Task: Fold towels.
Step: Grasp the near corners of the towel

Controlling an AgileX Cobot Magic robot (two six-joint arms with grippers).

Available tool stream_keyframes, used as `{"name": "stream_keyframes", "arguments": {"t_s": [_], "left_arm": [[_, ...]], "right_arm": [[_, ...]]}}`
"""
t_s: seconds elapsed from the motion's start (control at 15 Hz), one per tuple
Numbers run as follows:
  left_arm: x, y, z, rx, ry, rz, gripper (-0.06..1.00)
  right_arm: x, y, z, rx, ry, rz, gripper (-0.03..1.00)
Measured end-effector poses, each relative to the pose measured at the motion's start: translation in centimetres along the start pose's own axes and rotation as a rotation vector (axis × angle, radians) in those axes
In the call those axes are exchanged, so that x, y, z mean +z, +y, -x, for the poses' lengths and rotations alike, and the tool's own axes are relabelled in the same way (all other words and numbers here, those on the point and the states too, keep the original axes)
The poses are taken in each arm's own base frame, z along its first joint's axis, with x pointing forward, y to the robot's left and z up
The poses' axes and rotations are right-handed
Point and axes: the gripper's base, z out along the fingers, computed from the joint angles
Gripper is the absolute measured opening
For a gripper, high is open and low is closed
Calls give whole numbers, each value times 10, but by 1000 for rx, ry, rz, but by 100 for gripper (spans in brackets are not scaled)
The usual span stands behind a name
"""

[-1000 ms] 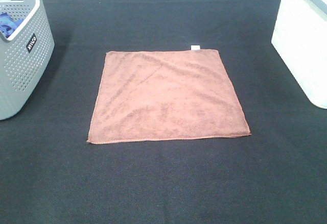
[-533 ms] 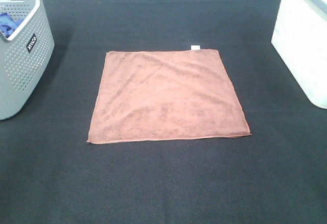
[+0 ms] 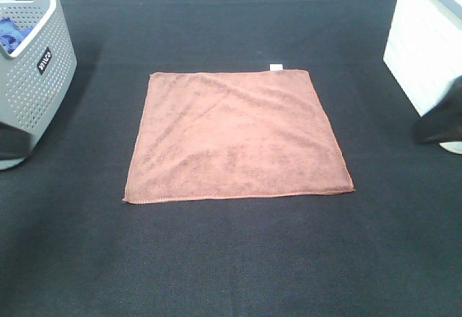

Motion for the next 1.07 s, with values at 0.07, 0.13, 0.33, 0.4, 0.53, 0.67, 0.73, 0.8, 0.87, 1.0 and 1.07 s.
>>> {"name": "stream_keyframes", "arguments": {"t_s": [0.07, 0.13, 0.33, 0.4, 0.53, 0.67, 0.73, 0.8, 0.87, 1.0, 1.07], "left_arm": [[19, 6, 0, -37, 52, -18, 68], [35, 12, 1, -71, 87, -37, 68], [84, 30, 7, -168, 154, -69, 68], [84, 30, 7, -168, 154, -69, 68], [113, 43, 8, -195, 215, -55, 68], [132, 51, 13, -207, 245, -46, 68], [138, 54, 16, -209, 248, -45, 68], [150, 59, 19, -218, 263, -40, 68], [157, 62, 22, -219, 267, -39, 68], [170, 66, 23, -222, 282, -38, 68], [177, 65, 25, -214, 289, -42, 68]], "right_arm": [[17, -2, 6, 25, 59, 9, 89], [33, -4, 11, 46, 109, 18, 89], [78, -12, 27, 95, 223, 19, 89], [78, -12, 27, 95, 223, 19, 89], [108, -18, 34, 109, 267, 14, 89], [132, -21, 39, 110, 302, 33, 89], [142, -22, 41, 106, 316, 46, 89], [159, -24, 44, 100, 337, 62, 89], [170, -26, 46, 102, 352, 67, 89], [186, -29, 49, 103, 369, 72, 89], [191, -30, 51, 96, 372, 73, 89]]}}
